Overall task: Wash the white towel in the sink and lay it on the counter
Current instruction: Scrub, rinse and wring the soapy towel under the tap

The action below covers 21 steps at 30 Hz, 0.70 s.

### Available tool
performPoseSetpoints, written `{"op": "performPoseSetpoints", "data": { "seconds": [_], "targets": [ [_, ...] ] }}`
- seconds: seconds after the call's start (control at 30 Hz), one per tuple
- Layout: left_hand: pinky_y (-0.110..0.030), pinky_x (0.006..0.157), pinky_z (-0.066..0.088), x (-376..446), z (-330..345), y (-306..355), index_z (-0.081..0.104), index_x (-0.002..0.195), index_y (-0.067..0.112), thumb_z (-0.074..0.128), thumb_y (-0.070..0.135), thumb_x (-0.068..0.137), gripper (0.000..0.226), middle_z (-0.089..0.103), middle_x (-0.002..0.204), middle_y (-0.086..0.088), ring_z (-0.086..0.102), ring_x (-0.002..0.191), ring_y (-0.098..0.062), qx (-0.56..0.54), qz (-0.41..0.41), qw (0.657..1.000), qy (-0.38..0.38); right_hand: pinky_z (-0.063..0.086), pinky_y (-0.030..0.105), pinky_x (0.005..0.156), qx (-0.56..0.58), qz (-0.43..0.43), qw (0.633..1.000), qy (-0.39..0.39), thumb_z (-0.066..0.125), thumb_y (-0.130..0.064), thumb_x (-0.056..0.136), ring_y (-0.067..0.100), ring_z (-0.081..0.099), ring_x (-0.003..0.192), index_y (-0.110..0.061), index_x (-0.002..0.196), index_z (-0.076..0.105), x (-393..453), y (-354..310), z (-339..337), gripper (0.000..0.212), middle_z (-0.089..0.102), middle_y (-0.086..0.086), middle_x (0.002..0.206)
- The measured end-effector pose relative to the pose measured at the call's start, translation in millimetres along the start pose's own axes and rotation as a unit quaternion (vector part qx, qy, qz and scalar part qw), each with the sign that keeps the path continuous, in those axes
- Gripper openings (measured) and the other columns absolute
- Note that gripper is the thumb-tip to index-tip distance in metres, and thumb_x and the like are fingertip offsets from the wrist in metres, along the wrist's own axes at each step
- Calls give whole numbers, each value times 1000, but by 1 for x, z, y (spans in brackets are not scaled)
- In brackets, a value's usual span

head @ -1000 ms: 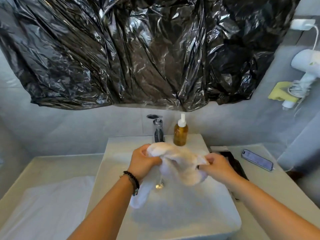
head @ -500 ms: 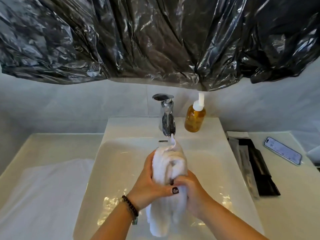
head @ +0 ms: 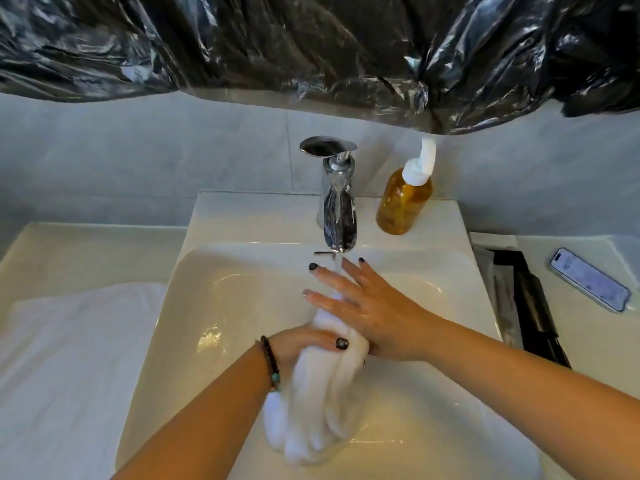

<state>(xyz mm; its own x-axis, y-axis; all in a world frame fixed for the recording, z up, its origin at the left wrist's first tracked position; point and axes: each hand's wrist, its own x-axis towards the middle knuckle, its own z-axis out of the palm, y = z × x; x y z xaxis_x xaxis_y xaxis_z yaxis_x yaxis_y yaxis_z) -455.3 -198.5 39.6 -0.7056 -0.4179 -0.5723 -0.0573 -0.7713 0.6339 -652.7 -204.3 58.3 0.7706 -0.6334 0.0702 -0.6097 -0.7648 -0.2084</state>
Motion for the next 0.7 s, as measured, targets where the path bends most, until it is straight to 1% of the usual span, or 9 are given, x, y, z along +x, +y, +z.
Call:
{"op": "performPoseSetpoints", "data": {
  "seconds": [0.03,0.07,0.13,0.2,0.3,0.4,0.47,0.57,0.7],
  "targets": [
    [-41,95,47,3,2,5,59,120,-2,96,34,42,94,66,109,-18,65,96,-26,18,-8,1000,-17,37,56,109,4,-35,999,-16,84,-31,72,36,35,140,-23,151,24,7,8,3,100,30,13,155],
    [-40,93,48,6,1,7,59,118,-3,95,33,46,89,66,110,-18,66,95,-25,18,-14,999,-35,54,53,91,22,-49,998,-16,85,-29,70,34,52,125,-21,144,36,12,14,3,89,48,14,141],
    [-39,90,52,8,-4,10,58,124,-2,87,28,65,73,64,120,-20,67,100,-28,-34,-6,997,-72,58,42,60,42,-56,998,9,83,-28,68,30,66,94,-20,128,48,20,23,-5,69,65,10,111],
    [-40,96,50,7,-13,7,58,130,1,74,24,81,56,62,128,-19,64,112,-30,-113,19,983,-143,55,36,52,-14,-87,995,48,83,-27,68,29,66,81,-18,121,50,30,28,-13,63,67,9,99],
    [-36,88,55,9,-22,2,73,111,3,91,30,57,63,72,108,-14,70,100,-24,-144,15,982,-124,53,38,48,-76,-119,987,82,83,-22,64,29,62,72,-12,114,60,45,32,-18,56,63,9,95],
    [-44,105,43,9,-25,-4,51,135,-2,75,22,81,64,60,130,-22,58,121,-32,-143,51,970,-191,50,35,45,-92,-90,991,36,86,-24,57,28,61,68,-13,111,61,48,32,-14,61,60,6,90],
    [-46,100,47,8,-20,0,49,134,-1,83,21,71,76,63,121,-24,62,112,-34,-108,31,983,-147,49,33,47,-121,-38,992,-3,83,-30,61,28,63,68,-16,116,58,47,33,-13,62,60,5,88],
    [-37,79,56,6,-11,13,62,114,9,92,20,44,77,71,95,-9,68,89,-22,35,37,998,34,45,33,54,-159,20,985,-61,69,-25,77,30,65,77,-23,126,52,49,33,-12,52,61,4,96],
    [-43,85,57,6,11,36,62,97,15,89,22,53,52,66,87,-2,65,84,-18,294,47,939,170,29,30,52,-165,32,982,-84,71,-21,71,31,64,69,-18,110,58,55,26,-15,42,63,4,85]
  ]
}}
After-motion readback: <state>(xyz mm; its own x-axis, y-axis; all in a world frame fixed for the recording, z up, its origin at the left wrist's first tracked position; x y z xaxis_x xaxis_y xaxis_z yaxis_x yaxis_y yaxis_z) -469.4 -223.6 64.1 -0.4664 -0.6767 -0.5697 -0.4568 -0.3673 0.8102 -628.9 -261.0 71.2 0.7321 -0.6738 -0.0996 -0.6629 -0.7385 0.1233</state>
